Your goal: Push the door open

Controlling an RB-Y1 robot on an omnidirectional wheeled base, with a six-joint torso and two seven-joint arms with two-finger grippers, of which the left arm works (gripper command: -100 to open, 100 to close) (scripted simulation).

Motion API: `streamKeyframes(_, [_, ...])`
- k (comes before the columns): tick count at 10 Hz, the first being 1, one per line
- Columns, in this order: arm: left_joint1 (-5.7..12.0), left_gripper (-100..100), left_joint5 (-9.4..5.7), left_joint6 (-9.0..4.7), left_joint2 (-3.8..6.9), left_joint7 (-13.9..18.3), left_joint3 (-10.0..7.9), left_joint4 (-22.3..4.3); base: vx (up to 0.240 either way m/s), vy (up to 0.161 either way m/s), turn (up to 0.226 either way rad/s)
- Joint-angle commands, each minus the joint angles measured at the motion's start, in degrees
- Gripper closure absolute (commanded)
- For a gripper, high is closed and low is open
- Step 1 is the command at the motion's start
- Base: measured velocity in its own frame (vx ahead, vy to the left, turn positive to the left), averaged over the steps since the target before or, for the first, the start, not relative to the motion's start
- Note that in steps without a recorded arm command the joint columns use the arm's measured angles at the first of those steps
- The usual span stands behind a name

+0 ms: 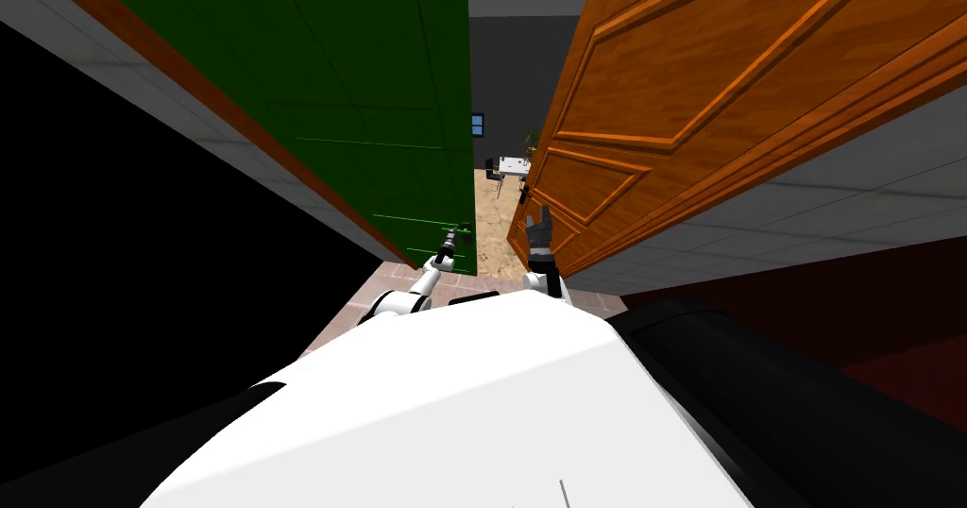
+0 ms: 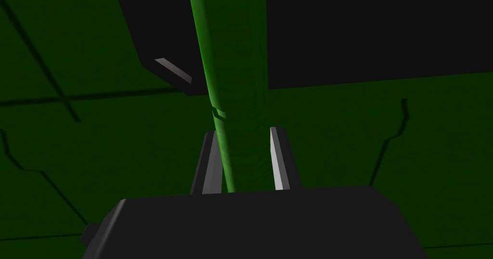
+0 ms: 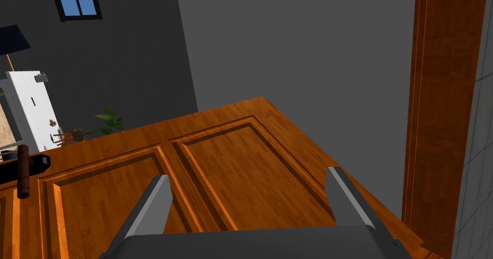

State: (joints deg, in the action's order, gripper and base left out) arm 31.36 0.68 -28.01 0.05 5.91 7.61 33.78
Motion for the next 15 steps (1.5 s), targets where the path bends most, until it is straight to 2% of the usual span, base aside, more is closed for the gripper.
streamKeyframes(1, [-0.34, 100, 0.04, 0.03, -0.04, -0.04, 0.09, -0.18, 0.000, 0.000, 0.000])
streamKeyframes(3, [-0.34, 100, 0.04, 0.03, -0.04, -0.04, 0.09, -0.18, 0.000, 0.000, 0.000])
streamKeyframes(4, [-0.05, 100, -0.17, 0.01, 0.44, -0.17, -0.46, -0.02, 0.096, -0.075, 0.013])
streamKeyframes(7, [-0.12, 100, -0.38, 0.02, 0.91, -0.35, -1.02, -0.03, 0.127, -0.097, 0.038])
streamKeyframes(15, [-0.61, 100, -1.91, 0.08, 3.57, -1.69, -5.12, -0.17, 0.145, -0.126, 0.051])
